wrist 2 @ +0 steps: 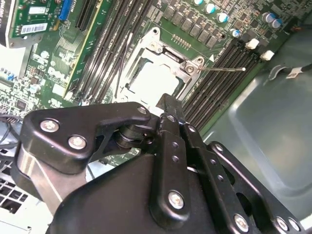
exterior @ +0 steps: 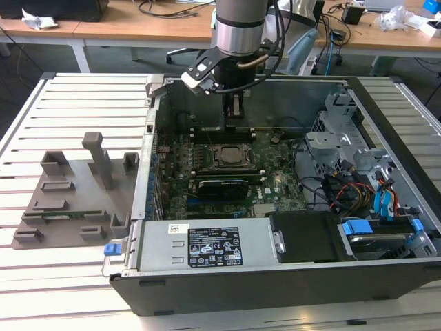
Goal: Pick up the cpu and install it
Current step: 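Close the cpu cover, then install the first cpu locking lever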
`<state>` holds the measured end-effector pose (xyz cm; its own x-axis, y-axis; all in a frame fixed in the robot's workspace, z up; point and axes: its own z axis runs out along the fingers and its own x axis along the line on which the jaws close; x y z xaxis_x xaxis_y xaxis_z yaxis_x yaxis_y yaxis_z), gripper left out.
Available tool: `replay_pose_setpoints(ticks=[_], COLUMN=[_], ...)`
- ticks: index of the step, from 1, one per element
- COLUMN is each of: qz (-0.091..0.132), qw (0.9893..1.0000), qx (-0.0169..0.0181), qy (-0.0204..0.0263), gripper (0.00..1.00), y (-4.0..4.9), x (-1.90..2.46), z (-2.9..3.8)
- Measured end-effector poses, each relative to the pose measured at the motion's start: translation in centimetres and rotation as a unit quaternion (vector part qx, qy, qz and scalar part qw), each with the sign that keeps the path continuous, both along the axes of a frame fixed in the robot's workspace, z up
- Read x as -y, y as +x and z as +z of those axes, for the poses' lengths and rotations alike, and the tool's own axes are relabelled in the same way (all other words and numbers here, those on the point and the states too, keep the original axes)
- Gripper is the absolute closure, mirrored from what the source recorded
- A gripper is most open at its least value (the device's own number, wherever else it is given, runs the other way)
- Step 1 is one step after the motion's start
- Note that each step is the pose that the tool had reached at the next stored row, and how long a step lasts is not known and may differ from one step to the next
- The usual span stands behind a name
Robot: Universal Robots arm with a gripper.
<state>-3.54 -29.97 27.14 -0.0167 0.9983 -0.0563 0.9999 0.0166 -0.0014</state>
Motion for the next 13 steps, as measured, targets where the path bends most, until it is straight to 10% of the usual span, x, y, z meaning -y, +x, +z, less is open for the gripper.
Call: replay_pose_setpoints(ticks=[13], qz=[0.008], qw=[1.0], qx=[0.0], qy=[0.0], gripper=[0.89], y=[0.0], x=[0.0], z=[0.27])
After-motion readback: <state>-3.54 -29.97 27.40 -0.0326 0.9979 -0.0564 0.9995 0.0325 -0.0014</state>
